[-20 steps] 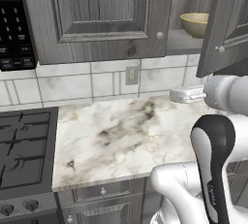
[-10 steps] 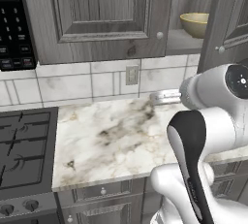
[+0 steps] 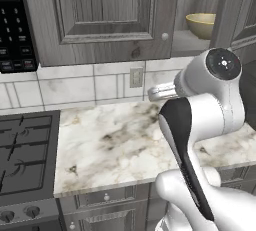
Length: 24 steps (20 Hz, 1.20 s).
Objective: Move the bowls from the cabinet to the plates on the dining table.
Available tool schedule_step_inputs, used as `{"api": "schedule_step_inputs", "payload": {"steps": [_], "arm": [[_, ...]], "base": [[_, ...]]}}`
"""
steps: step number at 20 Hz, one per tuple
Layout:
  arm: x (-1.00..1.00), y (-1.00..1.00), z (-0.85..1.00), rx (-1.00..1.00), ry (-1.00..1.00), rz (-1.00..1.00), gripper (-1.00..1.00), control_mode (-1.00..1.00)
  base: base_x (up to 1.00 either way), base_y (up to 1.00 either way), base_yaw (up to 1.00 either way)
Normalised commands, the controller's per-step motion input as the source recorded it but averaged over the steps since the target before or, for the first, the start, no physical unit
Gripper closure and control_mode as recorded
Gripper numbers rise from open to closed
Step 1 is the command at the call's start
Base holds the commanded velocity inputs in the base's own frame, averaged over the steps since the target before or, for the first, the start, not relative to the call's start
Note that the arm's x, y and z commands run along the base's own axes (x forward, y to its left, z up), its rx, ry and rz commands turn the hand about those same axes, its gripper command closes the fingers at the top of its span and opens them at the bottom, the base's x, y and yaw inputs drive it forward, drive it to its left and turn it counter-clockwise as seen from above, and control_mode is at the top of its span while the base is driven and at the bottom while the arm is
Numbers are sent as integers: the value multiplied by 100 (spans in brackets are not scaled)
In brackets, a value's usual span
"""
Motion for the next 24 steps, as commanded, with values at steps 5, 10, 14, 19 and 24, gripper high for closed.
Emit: {"api": "schedule_step_inputs", "payload": {"steps": [5,10,14,19,24], "arm": [[26,0,0,-19,0,0,-100,-100],[25,0,0,-22,0,0,-100,-100],[30,-10,4,-19,0,0,-100,-100],[37,-21,12,-10,0,0,-100,-100],[31,-26,10,-10,0,0,-100,-100]], "base": [[0,0,0],[0,0,0],[0,0,0],[0,0,0],[0,0,0]]}}
